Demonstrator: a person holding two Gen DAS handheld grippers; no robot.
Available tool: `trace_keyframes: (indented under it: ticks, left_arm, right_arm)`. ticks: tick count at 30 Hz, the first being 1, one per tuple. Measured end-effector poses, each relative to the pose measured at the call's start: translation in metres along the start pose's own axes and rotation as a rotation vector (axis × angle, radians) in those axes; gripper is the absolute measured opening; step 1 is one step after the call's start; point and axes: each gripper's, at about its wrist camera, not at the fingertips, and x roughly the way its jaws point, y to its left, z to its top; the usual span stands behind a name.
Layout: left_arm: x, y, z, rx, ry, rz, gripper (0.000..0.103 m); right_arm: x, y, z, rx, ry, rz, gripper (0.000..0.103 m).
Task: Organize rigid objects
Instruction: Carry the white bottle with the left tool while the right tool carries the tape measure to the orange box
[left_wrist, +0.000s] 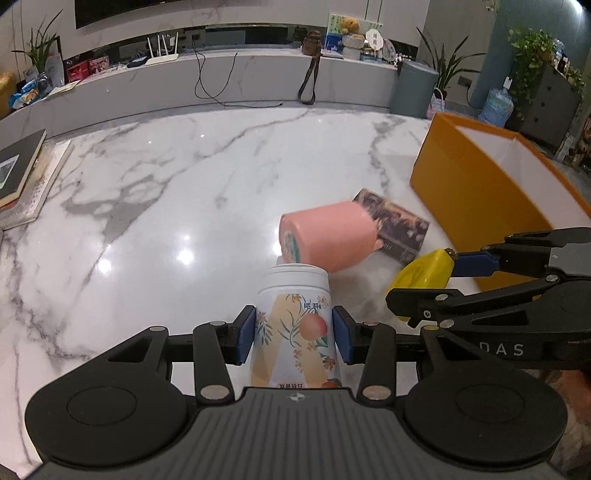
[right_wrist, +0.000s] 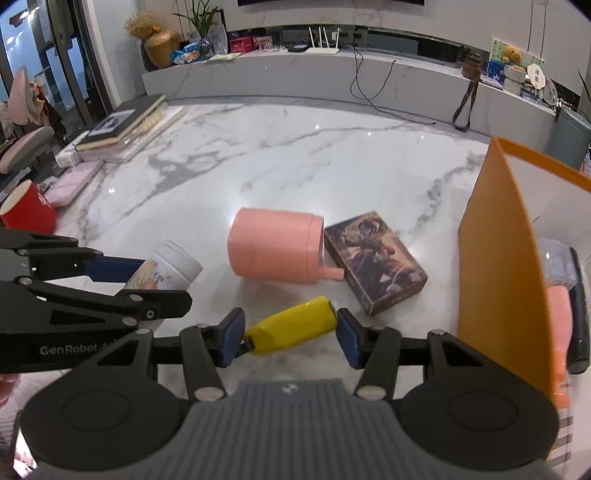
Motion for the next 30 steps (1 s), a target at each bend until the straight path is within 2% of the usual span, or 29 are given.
trace_keyframes:
  ticks: [8, 15, 24, 30]
  left_arm:
    - [-0.027, -0.020, 0.020, 0.023, -0.042, -0.033, 0.050]
    - [-0.048, -0.053, 0.043, 0.115, -0.085, -0.106, 0.050]
    - [-0.056, -0.115, 0.073, 0.299, -0.117, -0.213, 0.050]
    - [-0.039, -0.154, 0.091, 0.341, -0.101, -0.301, 0.050]
  right_arm:
    - [-0.044, -0.011, 0.014, -0.029, -0.071, -0.008, 0.054]
    - [-0.085, -0.040, 0.021, -0.033, -0.097, -0.039, 0.054]
    - [-0.116, -0.094, 0.010, -0.030, -0.022, -0.102, 0.054]
    - [-0.123, -0.121, -0.003, -0.034, 0.041, -0.154, 0.054]
